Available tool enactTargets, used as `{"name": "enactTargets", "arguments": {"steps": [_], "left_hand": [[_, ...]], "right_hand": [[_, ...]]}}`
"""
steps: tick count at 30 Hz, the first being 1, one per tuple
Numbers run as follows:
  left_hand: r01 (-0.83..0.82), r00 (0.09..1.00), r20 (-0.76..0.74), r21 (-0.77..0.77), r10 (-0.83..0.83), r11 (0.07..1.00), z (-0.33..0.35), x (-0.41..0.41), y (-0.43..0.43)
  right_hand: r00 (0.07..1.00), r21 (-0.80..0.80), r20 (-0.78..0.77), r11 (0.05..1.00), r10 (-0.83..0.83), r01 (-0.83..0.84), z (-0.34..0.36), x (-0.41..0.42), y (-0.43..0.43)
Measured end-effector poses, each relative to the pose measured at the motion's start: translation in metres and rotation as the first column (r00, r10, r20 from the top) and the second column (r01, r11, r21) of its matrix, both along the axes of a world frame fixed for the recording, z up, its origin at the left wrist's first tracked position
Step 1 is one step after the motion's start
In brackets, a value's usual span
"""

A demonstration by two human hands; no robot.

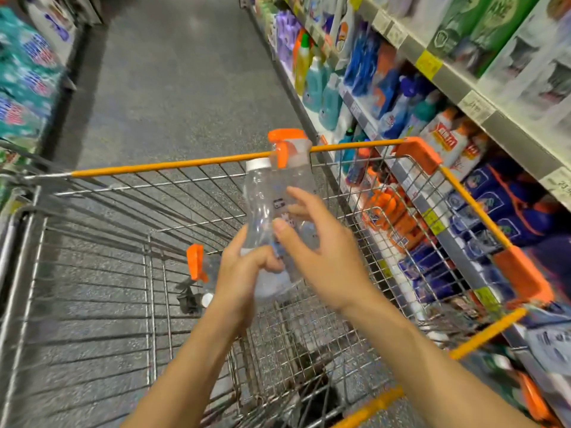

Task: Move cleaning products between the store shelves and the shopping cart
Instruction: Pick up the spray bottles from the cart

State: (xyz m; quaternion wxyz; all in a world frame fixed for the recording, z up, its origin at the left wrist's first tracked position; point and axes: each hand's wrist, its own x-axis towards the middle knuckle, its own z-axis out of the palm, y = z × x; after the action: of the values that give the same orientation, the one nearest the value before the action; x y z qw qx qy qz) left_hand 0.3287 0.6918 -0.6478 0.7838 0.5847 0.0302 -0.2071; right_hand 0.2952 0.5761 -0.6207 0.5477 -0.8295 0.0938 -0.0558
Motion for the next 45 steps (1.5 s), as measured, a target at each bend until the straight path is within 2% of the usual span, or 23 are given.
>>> {"name": "enactTargets", "arguments": {"steps": [1, 2, 4, 5, 6, 8, 10, 12, 13, 16, 19, 26, 32, 35, 39, 45], "left_hand": [[0.002, 0.999, -0.046, -0.044, -0.004, 0.999, 0.0, 0.005, 0.002], [0.008, 0.997, -0.07, -0.075, -0.013, 0.997, 0.001, 0.008, 0.004], [0.052, 0.992, -0.109, -0.117, -0.065, 0.992, 0.002, 0.017, 0.012], [0.086, 0.986, -0.13, -0.151, -0.106, 0.985, 0.003, 0.021, 0.018], [0.122, 0.974, -0.163, -0.194, -0.155, 0.973, 0.004, 0.027, 0.025], [0.203, 0.943, -0.214, -0.237, -0.255, 0.95, 0.006, 0.038, 0.037], [0.266, 0.921, -0.225, -0.236, -0.318, 0.935, 0.009, 0.045, 0.042], [0.266, 0.927, -0.228, -0.161, -0.298, 0.95, 0.015, 0.048, 0.041], [0.241, 0.948, -0.194, -0.083, -0.253, 0.967, 0.015, 0.05, 0.039], [0.105, 0.993, 0.035, 0.181, -0.113, 0.978, 0.015, 0.05, 0.032], [0.068, 0.977, 0.174, 0.301, -0.125, 0.951, 0.017, 0.046, 0.027], [0.16, 0.917, 0.295, 0.348, -0.27, 0.924, 0.036, 0.023, 0.006], [0.25, 0.868, 0.325, 0.37, -0.377, 0.895, 0.048, -0.007, -0.034], [0.323, 0.833, 0.338, 0.345, -0.438, 0.881, 0.048, -0.032, -0.06], [0.443, 0.746, 0.385, 0.323, -0.543, 0.837, 0.053, -0.074, -0.103], [0.606, 0.547, 0.493, 0.325, -0.677, 0.726, 0.064, -0.154, -0.186]], "right_hand": [[1.0, 0.091, -0.005, 0.996, 0.016, -0.016, -0.002, 0.003, -0.008], [1.0, 0.107, 0.011, 0.994, -0.013, 0.011, -0.006, 0.007, -0.019], [0.995, 0.003, -0.005, 0.996, -0.095, 0.095, -0.016, 0.014, -0.043], [0.991, -0.012, -0.074, 0.994, -0.113, 0.112, -0.018, 0.016, -0.054], [0.98, 0.042, -0.173, 0.993, -0.098, 0.107, -0.019, 0.018, -0.063], [0.948, 0.316, -0.314, 0.947, 0.047, 0.057, -0.019, 0.02, -0.072], [0.941, 0.562, -0.304, 0.826, 0.146, 0.053, -0.021, 0.019, -0.074], [0.963, 0.618, -0.255, 0.78, 0.084, 0.096, -0.024, 0.017, -0.073], [0.972, 0.623, -0.233, 0.774, 0.044, 0.114, -0.025, 0.013, -0.071], [0.987, 0.623, -0.157, 0.773, -0.025, 0.118, -0.026, 0.002, -0.071], [0.992, 0.614, -0.11, 0.78, -0.069, 0.122, -0.021, -0.007, -0.072], [0.98, 0.559, -0.034, 0.809, -0.195, 0.18, -0.006, -0.05, -0.084], [0.935, 0.547, 0.015, 0.786, -0.354, 0.289, 0.008, -0.109, -0.099], [0.884, 0.54, 0.043, 0.755, -0.465, 0.371, 0.015, -0.153, -0.111], [0.81, 0.543, 0.086, 0.709, -0.58, 0.45, 0.03, -0.223, -0.131], [0.687, 0.488, 0.133, 0.65, -0.714, 0.582, 0.046, -0.335, -0.168]]}}
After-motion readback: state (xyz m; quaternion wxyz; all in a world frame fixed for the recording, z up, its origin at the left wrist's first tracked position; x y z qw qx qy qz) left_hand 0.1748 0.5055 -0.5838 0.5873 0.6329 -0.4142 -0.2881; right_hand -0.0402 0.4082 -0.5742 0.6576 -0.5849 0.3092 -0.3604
